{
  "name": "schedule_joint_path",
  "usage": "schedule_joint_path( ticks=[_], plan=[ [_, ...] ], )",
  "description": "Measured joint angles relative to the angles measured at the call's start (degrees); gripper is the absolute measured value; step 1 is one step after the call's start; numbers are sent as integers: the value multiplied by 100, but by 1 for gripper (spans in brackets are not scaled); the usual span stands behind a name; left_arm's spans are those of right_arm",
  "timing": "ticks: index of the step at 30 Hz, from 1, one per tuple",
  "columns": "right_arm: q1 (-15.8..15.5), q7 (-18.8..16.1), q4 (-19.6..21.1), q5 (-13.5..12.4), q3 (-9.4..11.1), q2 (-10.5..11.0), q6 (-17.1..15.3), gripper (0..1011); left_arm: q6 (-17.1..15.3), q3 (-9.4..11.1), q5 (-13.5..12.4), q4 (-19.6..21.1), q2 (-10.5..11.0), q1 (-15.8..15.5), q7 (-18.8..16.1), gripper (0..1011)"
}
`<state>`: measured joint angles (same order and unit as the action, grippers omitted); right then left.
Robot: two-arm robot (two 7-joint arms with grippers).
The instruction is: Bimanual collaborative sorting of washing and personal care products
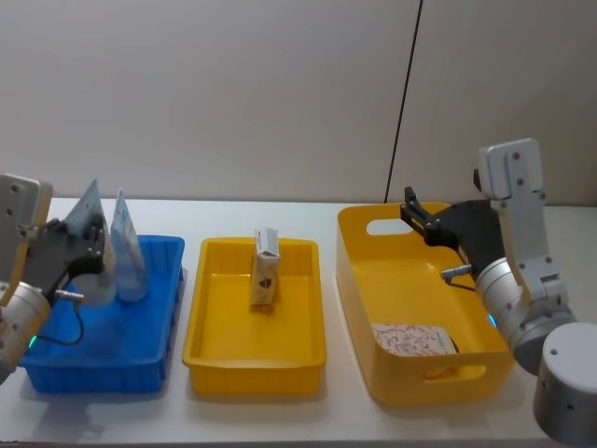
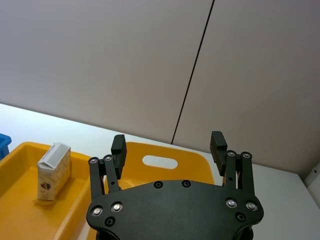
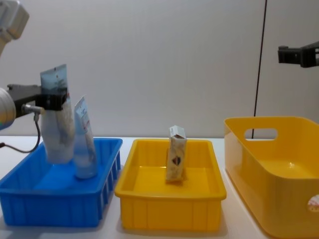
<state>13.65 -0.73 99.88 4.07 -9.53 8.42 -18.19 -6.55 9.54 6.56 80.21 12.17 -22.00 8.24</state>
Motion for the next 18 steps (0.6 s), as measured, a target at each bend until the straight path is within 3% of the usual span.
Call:
schedule_joint_path(
  ticks=[10,18],
  plan=[
    [0,0,0,0,0,0,0,1004,138,-19,80,340,-6,8,233,206],
    [0,0,0,0,0,0,0,1004,279,49,306,502,-24,-82,577,206]
  ],
)
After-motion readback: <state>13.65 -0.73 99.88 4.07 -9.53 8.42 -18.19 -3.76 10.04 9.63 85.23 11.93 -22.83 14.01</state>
